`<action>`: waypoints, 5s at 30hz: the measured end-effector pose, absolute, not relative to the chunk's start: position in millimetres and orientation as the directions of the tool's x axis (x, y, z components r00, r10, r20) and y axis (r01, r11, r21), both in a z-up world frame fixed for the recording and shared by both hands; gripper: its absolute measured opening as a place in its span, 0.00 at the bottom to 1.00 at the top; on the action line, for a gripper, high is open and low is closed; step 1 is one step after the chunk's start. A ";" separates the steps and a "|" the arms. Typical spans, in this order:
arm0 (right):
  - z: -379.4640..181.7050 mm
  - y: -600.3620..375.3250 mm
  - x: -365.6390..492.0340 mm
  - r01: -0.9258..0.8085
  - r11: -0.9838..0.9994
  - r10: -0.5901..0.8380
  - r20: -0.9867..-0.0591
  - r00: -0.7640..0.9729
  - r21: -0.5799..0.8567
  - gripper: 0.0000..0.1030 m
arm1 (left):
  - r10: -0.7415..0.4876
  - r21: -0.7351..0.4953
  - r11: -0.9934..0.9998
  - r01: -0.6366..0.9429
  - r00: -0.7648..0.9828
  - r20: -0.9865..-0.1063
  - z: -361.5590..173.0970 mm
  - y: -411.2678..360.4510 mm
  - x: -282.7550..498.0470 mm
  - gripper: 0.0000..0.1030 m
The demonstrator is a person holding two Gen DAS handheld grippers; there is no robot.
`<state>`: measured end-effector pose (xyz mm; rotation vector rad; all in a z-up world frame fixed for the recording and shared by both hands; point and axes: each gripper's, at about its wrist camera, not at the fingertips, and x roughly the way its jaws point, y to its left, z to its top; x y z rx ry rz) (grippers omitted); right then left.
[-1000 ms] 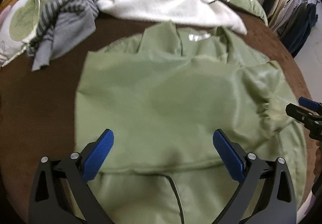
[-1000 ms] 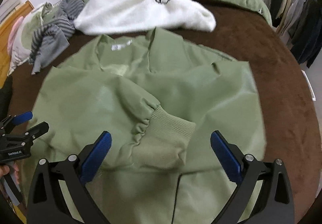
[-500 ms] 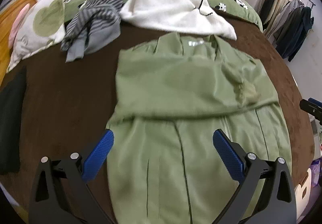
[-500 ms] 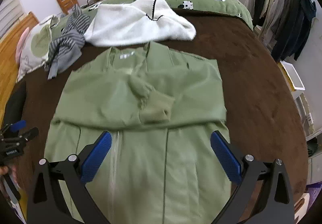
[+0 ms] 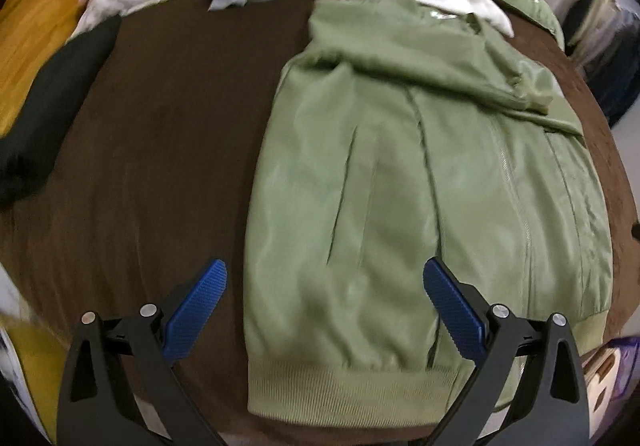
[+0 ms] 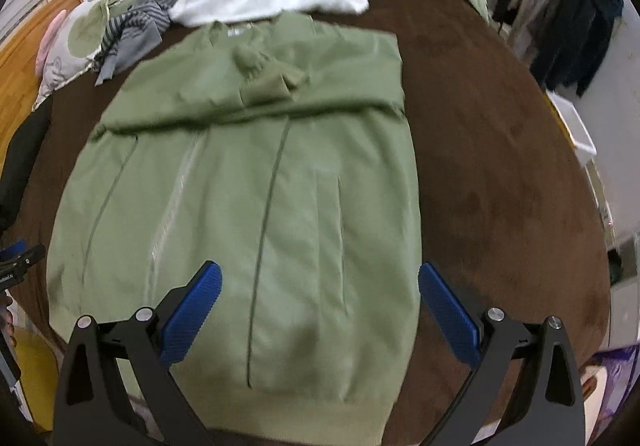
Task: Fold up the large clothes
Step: 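Release the cuff and move both grippers to the ribbed jacket hem, then grasp the ribbed hem with the left gripper while the right gripper grasps it too, then lift the hem with both grippers and fold it over toward the collar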
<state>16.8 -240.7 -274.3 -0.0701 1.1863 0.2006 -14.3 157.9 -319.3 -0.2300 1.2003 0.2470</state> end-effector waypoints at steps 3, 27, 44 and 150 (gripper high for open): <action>-290.4 -257.8 0.8 -0.169 0.982 0.135 -0.938 0.320 0.084 0.94 | 0.050 -0.083 0.934 -0.347 0.358 -0.932 -324.1 165.5 -37.8 0.94; -355.8 -318.7 -41.3 -0.040 0.950 0.313 -0.933 0.179 0.311 0.95 | -0.174 -0.327 0.867 -0.375 0.387 -0.906 -391.8 184.4 -83.1 0.94; -361.0 -296.5 -32.5 -0.104 0.936 0.347 -0.929 0.124 0.336 0.94 | -0.273 -0.401 0.857 -0.324 0.375 -0.886 -380.2 174.8 -74.1 0.90; -149.8 -217.5 228.6 -0.089 0.986 0.169 -0.865 0.472 0.144 0.10 | -0.206 -0.361 0.912 -0.196 0.543 -0.814 -189.7 211.8 214.7 0.15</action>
